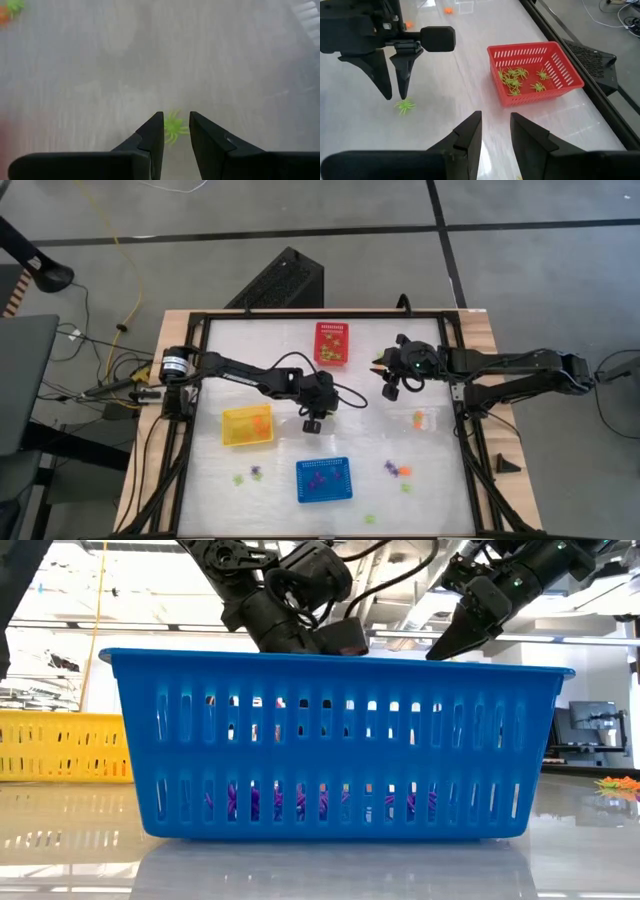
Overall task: Sort Halloween decoration
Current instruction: Put the green spider toy into the red basket
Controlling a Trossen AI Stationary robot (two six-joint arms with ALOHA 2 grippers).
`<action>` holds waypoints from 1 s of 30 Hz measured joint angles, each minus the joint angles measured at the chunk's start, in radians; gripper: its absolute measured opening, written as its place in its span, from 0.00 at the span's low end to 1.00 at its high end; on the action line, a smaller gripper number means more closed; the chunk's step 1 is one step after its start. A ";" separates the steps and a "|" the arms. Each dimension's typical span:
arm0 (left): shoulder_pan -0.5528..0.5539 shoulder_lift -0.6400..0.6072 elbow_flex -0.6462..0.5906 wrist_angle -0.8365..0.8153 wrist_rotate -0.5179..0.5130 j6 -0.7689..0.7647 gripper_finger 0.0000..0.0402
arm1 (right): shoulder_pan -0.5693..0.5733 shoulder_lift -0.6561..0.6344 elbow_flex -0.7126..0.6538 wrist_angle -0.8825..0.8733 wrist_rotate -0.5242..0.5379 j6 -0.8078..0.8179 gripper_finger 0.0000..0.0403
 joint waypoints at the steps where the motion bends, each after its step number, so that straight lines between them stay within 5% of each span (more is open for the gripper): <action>1: -0.001 0.006 0.000 0.003 -0.001 -0.008 0.21 | 0.000 0.000 0.000 0.000 0.000 -0.001 0.33; 18: -0.001 0.105 -0.008 0.018 -0.021 -0.017 0.20 | -0.002 0.002 0.000 0.000 0.000 -0.009 0.33; 26: -0.001 0.103 -0.008 0.015 -0.041 -0.019 0.02 | -0.002 0.002 0.000 -0.001 0.000 -0.008 0.33; 30: -0.001 0.099 -0.005 0.016 -0.043 -0.024 0.01 | -0.002 0.002 0.000 -0.001 0.000 -0.008 0.33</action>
